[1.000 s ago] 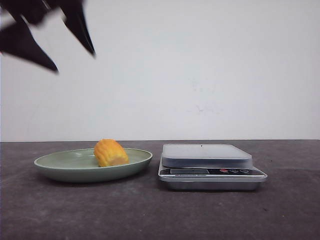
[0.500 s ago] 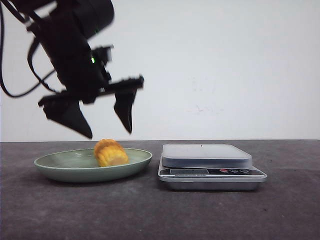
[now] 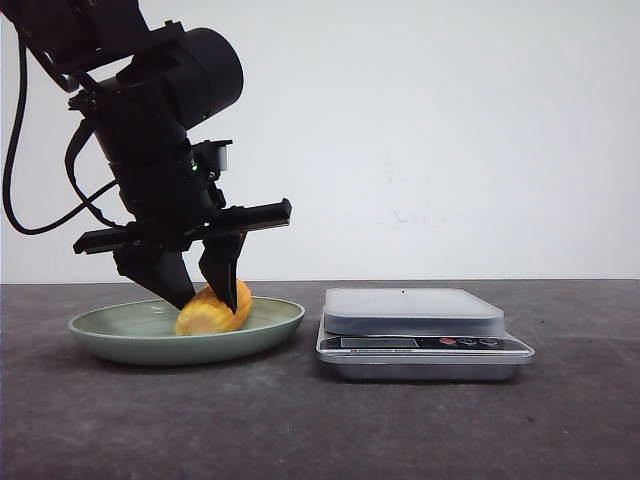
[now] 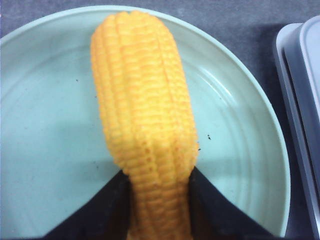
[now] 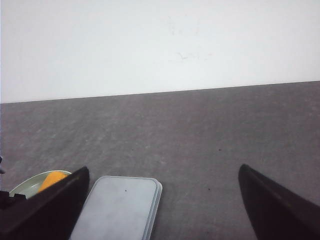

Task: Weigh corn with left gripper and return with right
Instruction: 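Lower the left gripper onto the yellow corn cob on the green plate and grasp it, then carry the corn with the left gripper onto the scale and release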

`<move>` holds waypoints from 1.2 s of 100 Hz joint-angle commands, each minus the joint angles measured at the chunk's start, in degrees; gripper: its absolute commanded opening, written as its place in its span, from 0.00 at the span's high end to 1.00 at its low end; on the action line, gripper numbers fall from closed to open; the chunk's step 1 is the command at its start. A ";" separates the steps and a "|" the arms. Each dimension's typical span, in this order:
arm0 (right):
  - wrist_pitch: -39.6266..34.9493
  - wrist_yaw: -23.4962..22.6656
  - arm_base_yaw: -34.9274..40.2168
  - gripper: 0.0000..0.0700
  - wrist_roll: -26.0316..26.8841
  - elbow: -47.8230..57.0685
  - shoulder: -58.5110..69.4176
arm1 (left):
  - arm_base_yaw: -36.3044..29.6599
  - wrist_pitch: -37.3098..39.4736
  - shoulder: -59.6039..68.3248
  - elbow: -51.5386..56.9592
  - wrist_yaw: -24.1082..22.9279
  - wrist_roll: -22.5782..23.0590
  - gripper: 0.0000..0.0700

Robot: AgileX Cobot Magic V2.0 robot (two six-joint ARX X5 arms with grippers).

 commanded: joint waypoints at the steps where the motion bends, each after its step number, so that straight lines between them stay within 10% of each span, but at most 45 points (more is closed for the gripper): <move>1: 0.33 -0.22 0.24 0.13 -0.50 1.07 0.13 | -0.44 -0.24 0.79 0.92 -0.31 -0.24 0.99; 45: -0.09 -0.24 0.24 0.13 -0.44 1.07 0.13 | -7.10 -11.17 -13.57 8.44 3.56 3.32 0.99; 120: -1.42 -0.22 0.24 0.13 -0.31 1.07 0.11 | -16.15 -7.08 13.31 28.09 -0.83 -4.79 0.99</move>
